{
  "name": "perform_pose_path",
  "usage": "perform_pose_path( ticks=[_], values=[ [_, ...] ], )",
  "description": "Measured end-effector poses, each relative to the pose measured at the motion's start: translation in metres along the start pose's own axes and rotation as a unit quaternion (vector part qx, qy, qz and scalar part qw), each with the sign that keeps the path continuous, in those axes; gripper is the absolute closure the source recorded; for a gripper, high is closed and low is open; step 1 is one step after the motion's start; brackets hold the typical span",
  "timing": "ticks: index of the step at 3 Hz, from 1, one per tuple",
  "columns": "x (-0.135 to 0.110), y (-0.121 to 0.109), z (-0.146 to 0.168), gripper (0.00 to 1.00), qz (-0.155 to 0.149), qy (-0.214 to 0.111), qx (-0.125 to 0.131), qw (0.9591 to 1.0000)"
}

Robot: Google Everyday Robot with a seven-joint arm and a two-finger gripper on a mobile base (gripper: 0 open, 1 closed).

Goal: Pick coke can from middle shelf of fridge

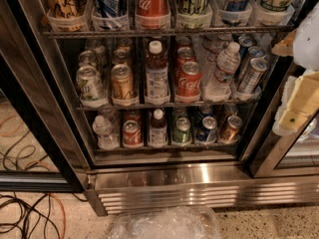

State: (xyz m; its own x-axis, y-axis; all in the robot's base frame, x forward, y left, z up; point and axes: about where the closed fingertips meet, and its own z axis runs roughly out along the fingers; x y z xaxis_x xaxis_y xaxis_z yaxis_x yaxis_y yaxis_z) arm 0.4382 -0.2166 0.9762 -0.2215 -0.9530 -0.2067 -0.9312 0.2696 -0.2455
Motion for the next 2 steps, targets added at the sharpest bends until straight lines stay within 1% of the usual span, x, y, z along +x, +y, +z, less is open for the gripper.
perform_pose_path(
  ticks=[1, 2],
  values=[
    [-0.0001, -0.0001, -0.0002, 0.00, 0.000, 0.000, 0.001, 1.0000],
    [-0.0023, 0.0004, 0.0026, 0.00, 0.019, -0.036, 0.010, 0.9991]
  ],
)
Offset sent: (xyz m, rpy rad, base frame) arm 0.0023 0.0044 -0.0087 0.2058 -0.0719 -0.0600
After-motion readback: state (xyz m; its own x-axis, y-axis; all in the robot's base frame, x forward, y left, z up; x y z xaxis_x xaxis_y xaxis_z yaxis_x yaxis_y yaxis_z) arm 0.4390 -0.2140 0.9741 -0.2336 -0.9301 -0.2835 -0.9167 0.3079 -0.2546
